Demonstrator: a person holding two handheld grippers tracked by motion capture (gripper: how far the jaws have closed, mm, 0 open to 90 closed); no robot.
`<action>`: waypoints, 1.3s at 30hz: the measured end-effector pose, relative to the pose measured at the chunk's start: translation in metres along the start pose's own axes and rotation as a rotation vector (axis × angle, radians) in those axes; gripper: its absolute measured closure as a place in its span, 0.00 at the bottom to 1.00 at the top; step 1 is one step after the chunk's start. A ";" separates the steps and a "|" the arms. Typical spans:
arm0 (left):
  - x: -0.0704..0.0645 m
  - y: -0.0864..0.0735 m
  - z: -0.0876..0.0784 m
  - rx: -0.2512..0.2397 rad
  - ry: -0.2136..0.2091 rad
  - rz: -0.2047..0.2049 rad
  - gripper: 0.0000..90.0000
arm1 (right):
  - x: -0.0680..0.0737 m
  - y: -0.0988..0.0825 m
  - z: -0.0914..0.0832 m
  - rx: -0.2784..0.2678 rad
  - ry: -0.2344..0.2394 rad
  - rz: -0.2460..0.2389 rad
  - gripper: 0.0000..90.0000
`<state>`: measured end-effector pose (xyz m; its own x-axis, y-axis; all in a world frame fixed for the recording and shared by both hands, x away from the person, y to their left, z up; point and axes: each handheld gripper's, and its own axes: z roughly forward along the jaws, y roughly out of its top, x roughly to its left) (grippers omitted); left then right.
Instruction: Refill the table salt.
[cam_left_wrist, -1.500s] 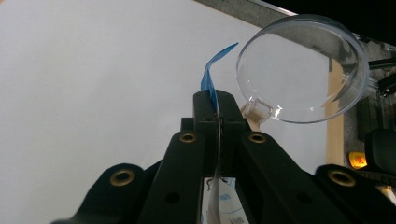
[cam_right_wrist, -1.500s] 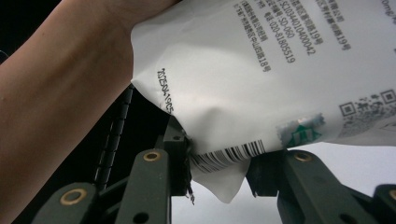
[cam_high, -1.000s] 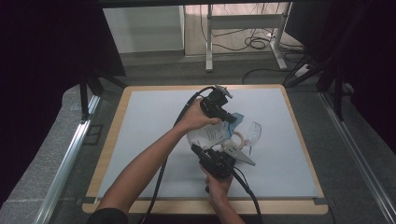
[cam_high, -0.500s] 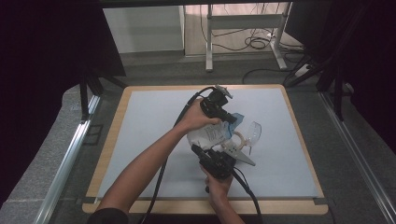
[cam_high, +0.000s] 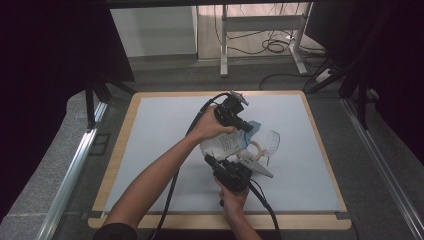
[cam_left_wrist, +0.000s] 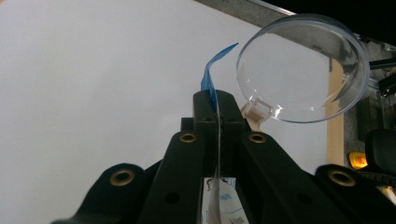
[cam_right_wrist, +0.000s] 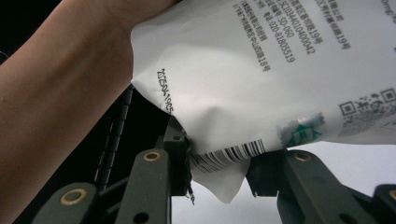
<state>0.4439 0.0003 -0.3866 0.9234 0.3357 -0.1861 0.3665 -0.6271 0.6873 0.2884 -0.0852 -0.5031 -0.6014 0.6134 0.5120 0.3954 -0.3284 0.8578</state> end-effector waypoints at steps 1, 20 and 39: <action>0.000 0.000 0.000 0.000 0.000 0.001 0.99 | 0.000 0.000 0.000 0.001 0.000 0.000 0.73; -0.001 0.003 0.000 0.008 0.001 0.010 0.99 | 0.002 0.001 -0.001 -0.009 -0.005 0.013 0.73; -0.001 0.002 0.000 0.002 -0.001 0.006 1.00 | 0.001 0.001 -0.001 -0.004 -0.003 0.009 0.73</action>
<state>0.4440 -0.0015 -0.3852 0.9257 0.3314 -0.1821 0.3610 -0.6309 0.6868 0.2878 -0.0859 -0.5017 -0.5956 0.6124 0.5198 0.3984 -0.3367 0.8532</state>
